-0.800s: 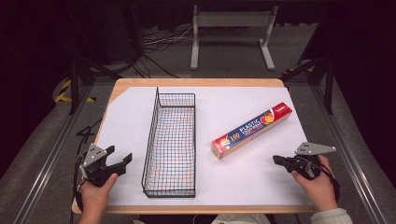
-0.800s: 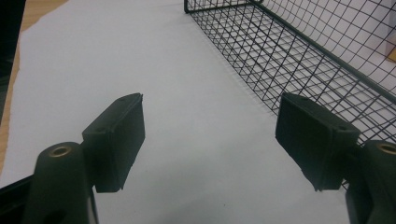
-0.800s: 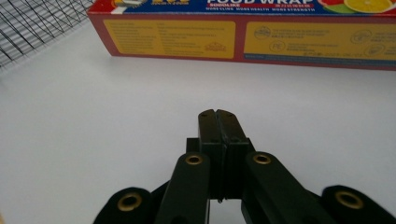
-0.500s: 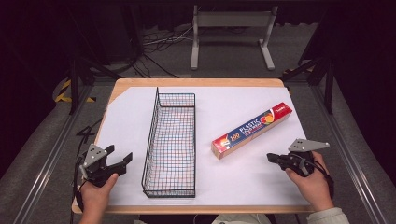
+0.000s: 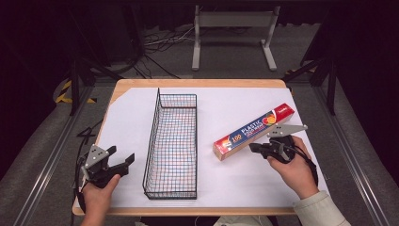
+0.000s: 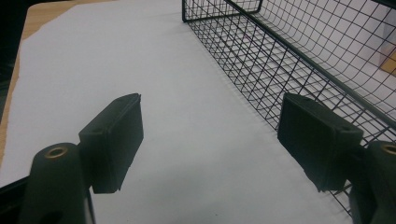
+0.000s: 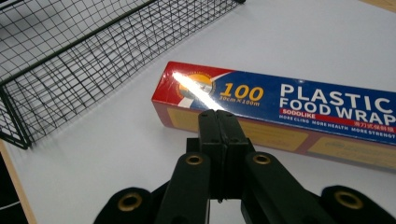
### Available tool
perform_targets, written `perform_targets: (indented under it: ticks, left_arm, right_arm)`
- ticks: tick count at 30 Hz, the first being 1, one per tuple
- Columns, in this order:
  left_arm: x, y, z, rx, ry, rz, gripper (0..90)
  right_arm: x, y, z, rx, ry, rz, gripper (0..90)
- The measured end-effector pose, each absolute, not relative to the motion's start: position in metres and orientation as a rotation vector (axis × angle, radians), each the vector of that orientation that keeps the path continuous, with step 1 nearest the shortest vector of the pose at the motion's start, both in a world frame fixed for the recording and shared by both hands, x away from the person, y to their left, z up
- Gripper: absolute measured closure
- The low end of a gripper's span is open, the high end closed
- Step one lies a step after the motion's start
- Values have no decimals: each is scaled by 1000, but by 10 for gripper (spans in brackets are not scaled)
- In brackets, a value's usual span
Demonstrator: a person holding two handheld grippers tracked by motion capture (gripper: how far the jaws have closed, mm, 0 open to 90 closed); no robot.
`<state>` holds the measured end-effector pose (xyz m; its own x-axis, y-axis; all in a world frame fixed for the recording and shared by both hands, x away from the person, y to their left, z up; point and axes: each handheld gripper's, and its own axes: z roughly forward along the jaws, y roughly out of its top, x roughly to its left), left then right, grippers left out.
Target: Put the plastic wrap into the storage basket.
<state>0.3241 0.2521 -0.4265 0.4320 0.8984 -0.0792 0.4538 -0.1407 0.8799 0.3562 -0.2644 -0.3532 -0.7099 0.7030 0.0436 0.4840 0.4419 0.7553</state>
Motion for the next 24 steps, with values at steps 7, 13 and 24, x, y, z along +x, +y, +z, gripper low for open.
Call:
perform_targets:
  ticks: [7,13,24]
  left_arm:
    - [325,251,-426,1770,1162,611,230]
    - [324,246,-425,1799,1142,634,226]
    - [327,247,-427,1794,1151,620,225]
  right_arm:
    - [369,-248,-337,1030,2418,1099,900]
    - [385,-236,-326,1107,2373,1117,900]
    - [412,-213,-318,1119,2385,1076,900]
